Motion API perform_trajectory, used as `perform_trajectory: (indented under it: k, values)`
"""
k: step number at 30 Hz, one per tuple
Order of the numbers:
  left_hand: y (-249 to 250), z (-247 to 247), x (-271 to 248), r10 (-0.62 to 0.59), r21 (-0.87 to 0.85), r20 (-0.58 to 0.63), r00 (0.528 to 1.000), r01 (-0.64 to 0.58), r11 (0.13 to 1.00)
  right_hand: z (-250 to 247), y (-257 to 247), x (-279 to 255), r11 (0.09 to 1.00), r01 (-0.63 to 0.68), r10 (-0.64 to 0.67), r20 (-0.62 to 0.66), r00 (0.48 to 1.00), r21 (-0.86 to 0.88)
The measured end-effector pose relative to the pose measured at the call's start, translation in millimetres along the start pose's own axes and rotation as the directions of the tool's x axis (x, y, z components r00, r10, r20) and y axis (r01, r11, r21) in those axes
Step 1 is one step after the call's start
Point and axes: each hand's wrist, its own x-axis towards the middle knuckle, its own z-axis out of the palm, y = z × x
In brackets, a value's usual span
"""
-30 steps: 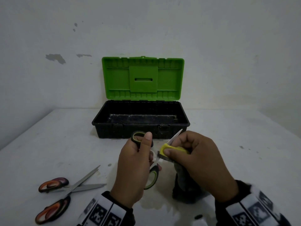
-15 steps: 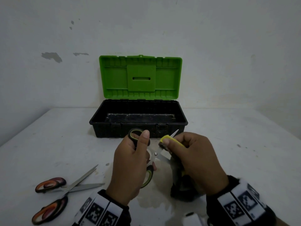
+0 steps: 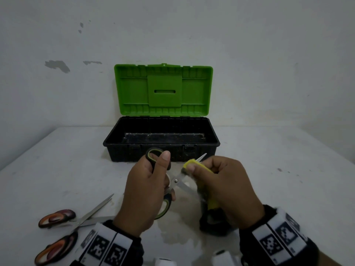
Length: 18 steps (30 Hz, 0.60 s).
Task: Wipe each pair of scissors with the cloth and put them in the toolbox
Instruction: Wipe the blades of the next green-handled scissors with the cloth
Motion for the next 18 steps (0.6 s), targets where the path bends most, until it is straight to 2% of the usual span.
perform_trajectory:
  k: [3, 6, 7, 11, 15, 18]
  values:
    - [1, -1, 1, 0.000, -0.002, 0.003, 1.000, 0.000, 1.000, -5, 7, 7, 1.000, -0.019, 0.020, -0.062, 0.998, 0.017]
    - [2, -2, 0, -0.011, 0.008, 0.004, 1.000, 0.011, 1.000, 1, 4, 0, 1.000, 0.000, 0.001, 0.048, 0.999, -0.025]
    - [2, -2, 0, -0.014, 0.014, 0.007, 1.000, 0.014, 1.000, 2, 5, -1, 1.000, -0.004, 0.005, 0.048, 0.999, -0.013]
    - [2, -3, 0, -0.002, 0.013, 0.012, 1.000, 0.002, 1.000, -7, 11, 11, 0.998, -0.036, 0.039, -0.067, 0.997, 0.049]
    - [3, -4, 1, -0.023, -0.025, 0.019, 1.000, 0.023, 0.999, 0, 5, 2, 0.996, -0.038, 0.032, 0.067, 0.997, 0.084]
    - [3, -4, 1, -0.009, -0.017, 0.021, 1.000, 0.010, 1.000, -2, 10, 7, 0.996, -0.048, 0.048, -0.004, 0.999, 0.075]
